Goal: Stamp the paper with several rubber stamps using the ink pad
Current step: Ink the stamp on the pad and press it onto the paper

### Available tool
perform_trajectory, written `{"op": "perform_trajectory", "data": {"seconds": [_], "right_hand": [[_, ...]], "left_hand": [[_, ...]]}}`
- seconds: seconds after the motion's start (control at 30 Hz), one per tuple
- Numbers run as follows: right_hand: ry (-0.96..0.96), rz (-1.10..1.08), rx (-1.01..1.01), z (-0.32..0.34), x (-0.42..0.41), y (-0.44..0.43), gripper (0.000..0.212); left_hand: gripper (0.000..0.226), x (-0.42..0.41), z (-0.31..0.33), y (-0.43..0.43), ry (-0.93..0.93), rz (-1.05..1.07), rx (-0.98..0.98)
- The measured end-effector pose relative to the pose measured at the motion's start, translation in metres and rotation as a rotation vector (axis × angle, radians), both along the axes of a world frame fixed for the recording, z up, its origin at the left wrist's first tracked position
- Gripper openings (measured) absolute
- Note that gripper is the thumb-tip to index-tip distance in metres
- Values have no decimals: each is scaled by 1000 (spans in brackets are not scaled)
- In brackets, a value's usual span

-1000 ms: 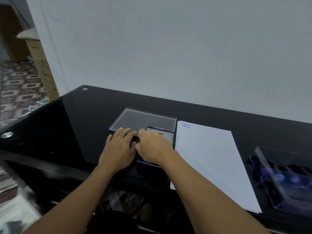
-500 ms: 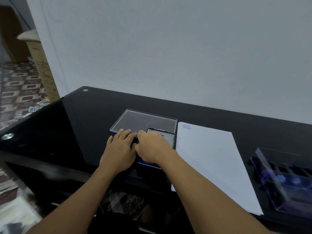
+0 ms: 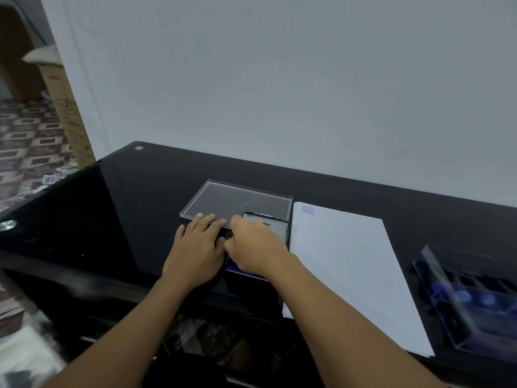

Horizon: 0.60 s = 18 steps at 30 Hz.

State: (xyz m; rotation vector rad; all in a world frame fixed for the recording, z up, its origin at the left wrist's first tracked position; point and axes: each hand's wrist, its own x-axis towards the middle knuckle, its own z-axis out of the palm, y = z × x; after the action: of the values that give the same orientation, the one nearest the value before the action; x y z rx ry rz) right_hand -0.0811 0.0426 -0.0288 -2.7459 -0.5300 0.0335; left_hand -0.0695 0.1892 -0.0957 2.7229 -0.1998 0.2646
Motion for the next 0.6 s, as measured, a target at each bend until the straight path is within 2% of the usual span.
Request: {"op": "perform_trajectory", "data": {"seconds": [0.3, 0.6], "right_hand": [[1, -18, 50, -2, -5, -6, 11], [17, 0, -5, 2, -4, -3, 10]], "left_hand": [[49, -1, 1, -1, 20, 8, -5], [50, 1, -1, 1, 44, 6, -1]]}}
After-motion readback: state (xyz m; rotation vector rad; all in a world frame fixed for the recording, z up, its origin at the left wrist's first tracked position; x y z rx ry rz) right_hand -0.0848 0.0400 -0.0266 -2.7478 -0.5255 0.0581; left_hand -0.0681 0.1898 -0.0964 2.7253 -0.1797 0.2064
